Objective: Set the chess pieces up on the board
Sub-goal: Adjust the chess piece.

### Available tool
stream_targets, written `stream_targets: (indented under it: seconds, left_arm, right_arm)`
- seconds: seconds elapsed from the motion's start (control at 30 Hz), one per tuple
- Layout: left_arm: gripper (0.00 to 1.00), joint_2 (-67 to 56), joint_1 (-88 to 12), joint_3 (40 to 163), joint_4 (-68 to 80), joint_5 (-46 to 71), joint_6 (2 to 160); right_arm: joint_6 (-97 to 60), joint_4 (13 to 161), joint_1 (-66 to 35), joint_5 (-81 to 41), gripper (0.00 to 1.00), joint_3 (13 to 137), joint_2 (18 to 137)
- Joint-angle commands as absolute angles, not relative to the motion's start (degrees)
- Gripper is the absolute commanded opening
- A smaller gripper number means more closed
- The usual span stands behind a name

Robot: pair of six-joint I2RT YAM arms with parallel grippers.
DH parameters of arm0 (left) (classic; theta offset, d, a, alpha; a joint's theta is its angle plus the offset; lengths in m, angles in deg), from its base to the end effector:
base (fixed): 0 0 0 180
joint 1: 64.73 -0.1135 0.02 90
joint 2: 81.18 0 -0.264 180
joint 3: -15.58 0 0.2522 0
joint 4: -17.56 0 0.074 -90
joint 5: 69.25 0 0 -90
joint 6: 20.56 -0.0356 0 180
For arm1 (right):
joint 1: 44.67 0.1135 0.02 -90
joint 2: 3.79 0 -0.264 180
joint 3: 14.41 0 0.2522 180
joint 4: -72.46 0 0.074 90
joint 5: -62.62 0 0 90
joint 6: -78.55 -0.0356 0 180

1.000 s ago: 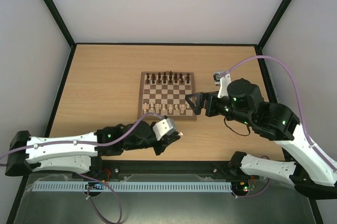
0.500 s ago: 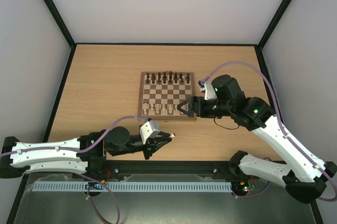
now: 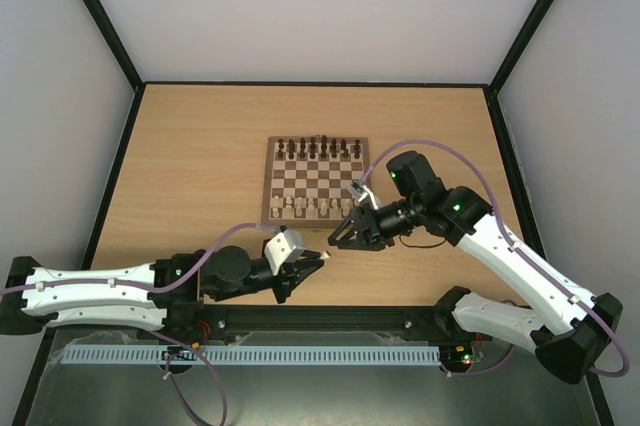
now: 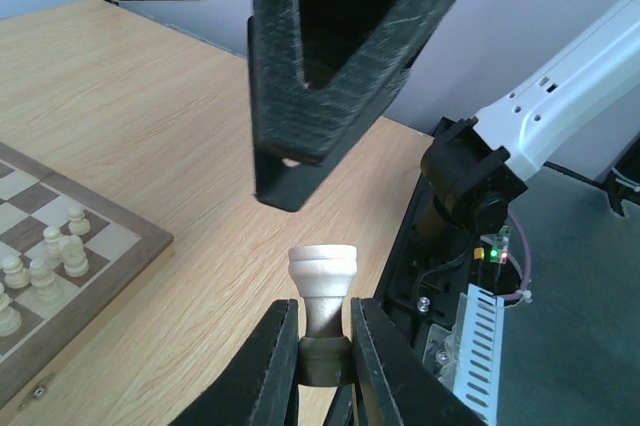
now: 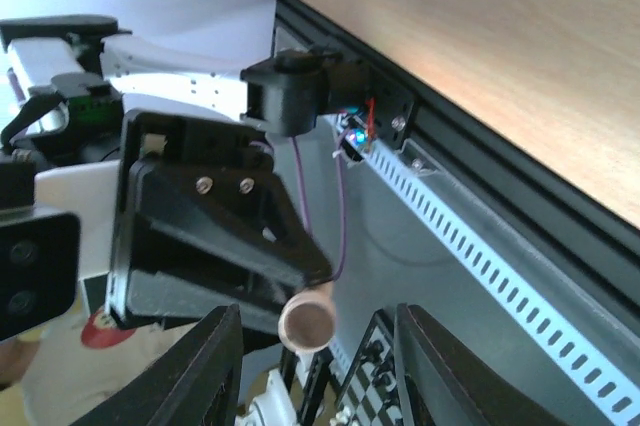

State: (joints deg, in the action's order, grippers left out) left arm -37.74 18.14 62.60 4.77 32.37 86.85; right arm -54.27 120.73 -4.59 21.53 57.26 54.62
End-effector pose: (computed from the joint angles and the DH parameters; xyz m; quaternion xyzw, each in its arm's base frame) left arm 0.0304 -0.1851 0.2933 0.3545 0.6729 -0.4455 0.4724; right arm 0.1411 0.1538 0.3403 -0.1718 0.8118 0.5534 0.0719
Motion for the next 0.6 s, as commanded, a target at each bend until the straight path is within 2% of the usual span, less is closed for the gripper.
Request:
stream_targets:
  seconds: [0.0, 0.57]
  left_arm:
    - [0.11, -36.1, 18.7, 62.1, 5.1, 34.4, 86.7]
    - [0.11, -33.9, 18.7, 62.5, 7.2, 34.2, 84.4]
  right_arm:
    - [-52.1, 123.5, -4.9, 29.5, 0.42, 56.5, 55.2]
    - [-45.4, 127.0, -4.9, 31.3, 0.44, 55.0, 58.7]
